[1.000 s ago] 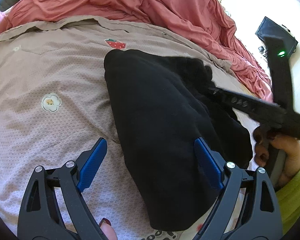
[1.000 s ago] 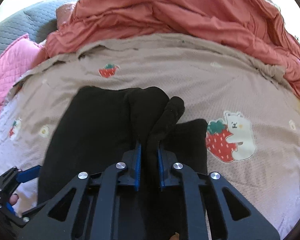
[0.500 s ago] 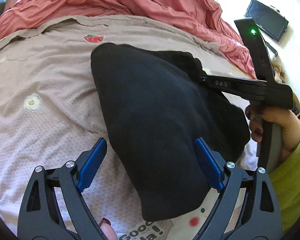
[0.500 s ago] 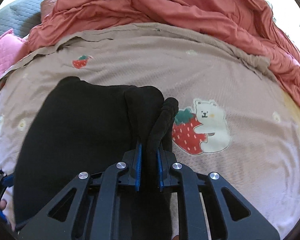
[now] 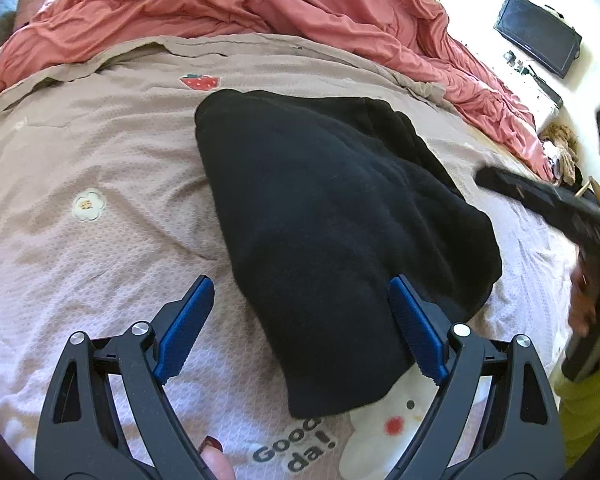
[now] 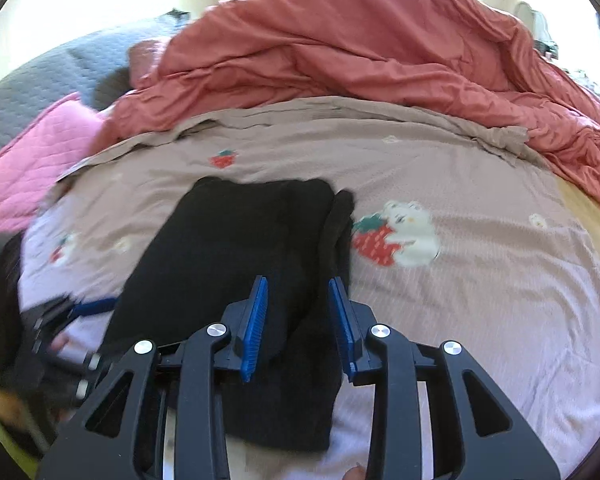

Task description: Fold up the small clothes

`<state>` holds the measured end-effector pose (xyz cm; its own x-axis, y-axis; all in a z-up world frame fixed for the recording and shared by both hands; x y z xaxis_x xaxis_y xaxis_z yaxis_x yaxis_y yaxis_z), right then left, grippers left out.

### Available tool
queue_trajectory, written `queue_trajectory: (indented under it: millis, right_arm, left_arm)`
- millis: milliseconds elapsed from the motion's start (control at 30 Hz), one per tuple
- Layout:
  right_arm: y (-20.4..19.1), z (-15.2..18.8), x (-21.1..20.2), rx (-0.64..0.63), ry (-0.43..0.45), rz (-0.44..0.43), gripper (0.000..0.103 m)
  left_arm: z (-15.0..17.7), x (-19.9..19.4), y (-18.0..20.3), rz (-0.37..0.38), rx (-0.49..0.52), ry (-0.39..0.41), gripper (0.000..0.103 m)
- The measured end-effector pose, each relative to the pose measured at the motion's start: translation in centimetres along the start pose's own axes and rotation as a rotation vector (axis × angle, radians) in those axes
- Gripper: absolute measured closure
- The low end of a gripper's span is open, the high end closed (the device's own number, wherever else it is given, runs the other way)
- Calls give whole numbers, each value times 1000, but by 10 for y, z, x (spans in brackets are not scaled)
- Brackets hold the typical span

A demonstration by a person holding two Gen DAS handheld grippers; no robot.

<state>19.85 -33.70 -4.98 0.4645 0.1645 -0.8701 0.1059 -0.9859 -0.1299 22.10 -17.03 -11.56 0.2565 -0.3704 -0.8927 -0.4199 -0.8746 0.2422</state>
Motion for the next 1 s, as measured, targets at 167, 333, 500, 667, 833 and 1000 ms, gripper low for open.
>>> queue_trajectory:
  millis: [167,333,500,667,833,1000]
  right_arm:
    - [-15,32,3,-50,-60,-24,72]
    - [-18,45,14,-52,-84,-49,69]
    - [-15,53,29,-15,-117,-49,60]
    - [-22,55,24,1,-131,-81,86]
    - [-25,50,2,14,-100,-90,87]
    - [-11,60,16,56,-140,-23,84]
  left_arm:
    - [3,-1,-2,-2,-12,-5,21]
    - [5,2,-1,21,-28,-13,21]
    - [9,10,-5,26,-47,-43,21]
    - [10,10,-5,18,-41,-49,21]
    - [11,8,-5,36,-42,-53,21]
    - [14,14,-4,55,-40,-84,22]
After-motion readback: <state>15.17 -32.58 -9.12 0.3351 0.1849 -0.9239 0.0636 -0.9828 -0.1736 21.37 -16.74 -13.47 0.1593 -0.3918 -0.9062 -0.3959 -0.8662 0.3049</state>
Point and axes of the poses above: each gripper's, at about its wrist camera, not at the fingertips, and x roughly the way its jaws point, y to its right, z to its underside, the point moved 10 cm from there along x, roughly the way its jaws point, and after that the axes turned 15 degrees about -y, right-handed, at the moved point
